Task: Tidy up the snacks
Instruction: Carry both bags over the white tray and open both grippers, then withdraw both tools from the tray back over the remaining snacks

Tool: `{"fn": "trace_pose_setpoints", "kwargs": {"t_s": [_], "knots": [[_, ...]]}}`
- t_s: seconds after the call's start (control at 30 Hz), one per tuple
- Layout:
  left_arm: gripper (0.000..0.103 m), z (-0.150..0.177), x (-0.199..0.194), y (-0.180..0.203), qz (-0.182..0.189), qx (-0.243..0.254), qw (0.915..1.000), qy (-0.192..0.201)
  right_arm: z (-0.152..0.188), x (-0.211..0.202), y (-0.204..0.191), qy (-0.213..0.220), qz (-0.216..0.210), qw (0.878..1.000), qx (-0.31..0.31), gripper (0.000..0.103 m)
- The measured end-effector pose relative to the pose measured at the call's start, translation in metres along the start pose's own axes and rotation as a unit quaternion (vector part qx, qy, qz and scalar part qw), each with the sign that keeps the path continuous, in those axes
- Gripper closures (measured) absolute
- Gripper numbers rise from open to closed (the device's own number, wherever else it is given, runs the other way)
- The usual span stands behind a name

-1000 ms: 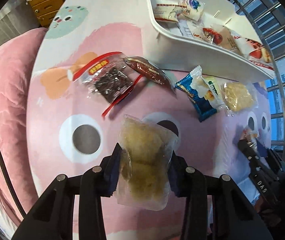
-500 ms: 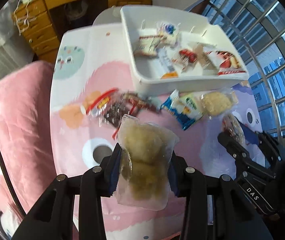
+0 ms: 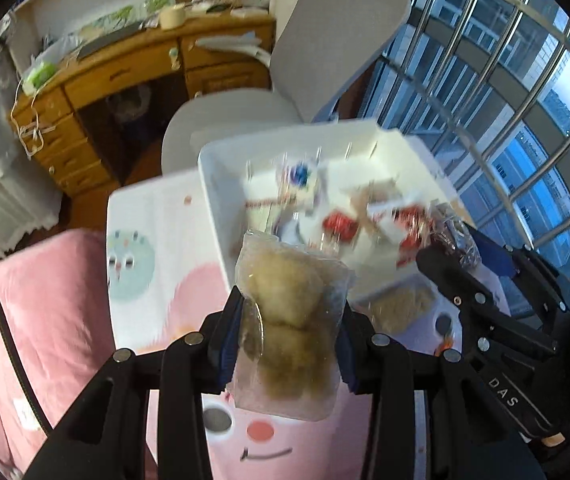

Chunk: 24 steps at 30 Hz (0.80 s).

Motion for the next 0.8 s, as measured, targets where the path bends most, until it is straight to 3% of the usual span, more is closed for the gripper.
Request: {"fn": "trace_pose_setpoints", "kwargs": {"t_s": [0.23,0.3,0.47,0.63,0.8], "knots": [[0.063,-0.036,0.015,0.015,0.010,-0.002,0.9999,0.012,-0.010,0.012,0.025,-0.002,-0.010,0.999,0.043,0.059],[0.056,-0.039,0.023,0.017,0.005,-0.003,1.0000,0.007,-0.006,0.018,0.031,-0.006,-0.006,0.999,0.050,0.058],[0.052,-0.036,0.036,0.019,0.016,-0.018,0.9996,-0.014,0.000,0.023,0.050,-0.009,0.019,0.997,0.075,0.058],[0.051,-0.029,0.034,0.012,0.002,-0.024,0.9996,-0.011,0.005,0.018,0.064,-0.014,0.037,0.995,0.096,0.057],[0.047,-0.013,0.026,0.002,-0.004,-0.030,0.9995,-0.012,0.011,-0.001,0.076,-0.003,0.049,0.990,0.130,0.047]]}}
Point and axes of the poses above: each gripper's, at about its wrist camera, not at the fingertips, and x roughly the way its jaws point, y to its right, z to its underside, the point moved 9 cm from there along x, roughly the way its jaws point, and after that the axes turned 14 degrees about -z, right-handed, at the moved point
